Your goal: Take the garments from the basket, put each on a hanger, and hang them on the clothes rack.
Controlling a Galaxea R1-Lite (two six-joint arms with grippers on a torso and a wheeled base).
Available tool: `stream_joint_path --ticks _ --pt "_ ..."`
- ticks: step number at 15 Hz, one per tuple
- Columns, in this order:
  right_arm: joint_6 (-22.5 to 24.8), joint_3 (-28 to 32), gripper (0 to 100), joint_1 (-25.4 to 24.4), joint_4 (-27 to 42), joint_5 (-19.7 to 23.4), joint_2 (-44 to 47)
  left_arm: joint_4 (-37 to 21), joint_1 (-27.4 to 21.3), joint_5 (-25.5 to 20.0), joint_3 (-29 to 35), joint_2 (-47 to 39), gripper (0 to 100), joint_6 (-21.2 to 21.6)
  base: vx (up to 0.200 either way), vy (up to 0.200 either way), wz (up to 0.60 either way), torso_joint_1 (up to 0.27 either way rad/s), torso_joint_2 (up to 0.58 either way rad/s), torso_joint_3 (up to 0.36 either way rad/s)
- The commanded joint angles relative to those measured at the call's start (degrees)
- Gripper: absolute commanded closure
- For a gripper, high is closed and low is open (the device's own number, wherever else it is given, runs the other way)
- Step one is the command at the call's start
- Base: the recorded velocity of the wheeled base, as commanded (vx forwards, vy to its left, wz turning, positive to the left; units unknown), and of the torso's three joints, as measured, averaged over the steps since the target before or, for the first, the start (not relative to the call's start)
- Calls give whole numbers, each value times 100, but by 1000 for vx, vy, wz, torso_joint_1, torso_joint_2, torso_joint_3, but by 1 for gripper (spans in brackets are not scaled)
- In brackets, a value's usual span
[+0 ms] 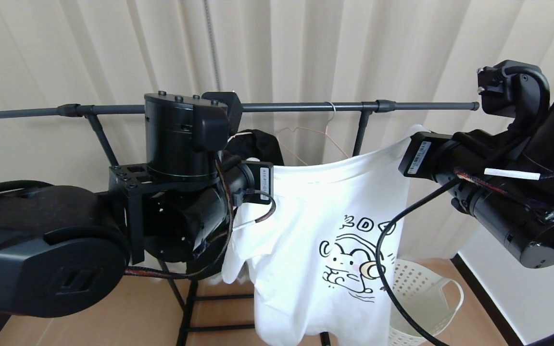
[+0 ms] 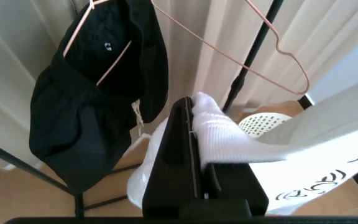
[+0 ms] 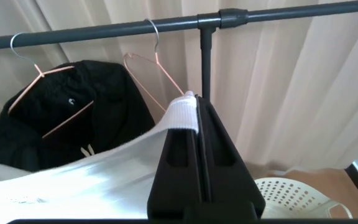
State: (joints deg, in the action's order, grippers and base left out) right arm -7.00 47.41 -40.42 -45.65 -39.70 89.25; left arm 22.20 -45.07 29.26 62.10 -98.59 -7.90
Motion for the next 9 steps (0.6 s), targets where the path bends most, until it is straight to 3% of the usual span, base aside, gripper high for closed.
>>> stream_joint_path --ticks 1,9 --pt "5 -4 100 -18 -40 -2 137 13 -11 -8 -198 32 100 -19 0 0 0 0 0 0" --pt "5 128 100 -27 -49 7 216 39 -11 -52 -550 138 100 -63 0 0 0 0 0 0"
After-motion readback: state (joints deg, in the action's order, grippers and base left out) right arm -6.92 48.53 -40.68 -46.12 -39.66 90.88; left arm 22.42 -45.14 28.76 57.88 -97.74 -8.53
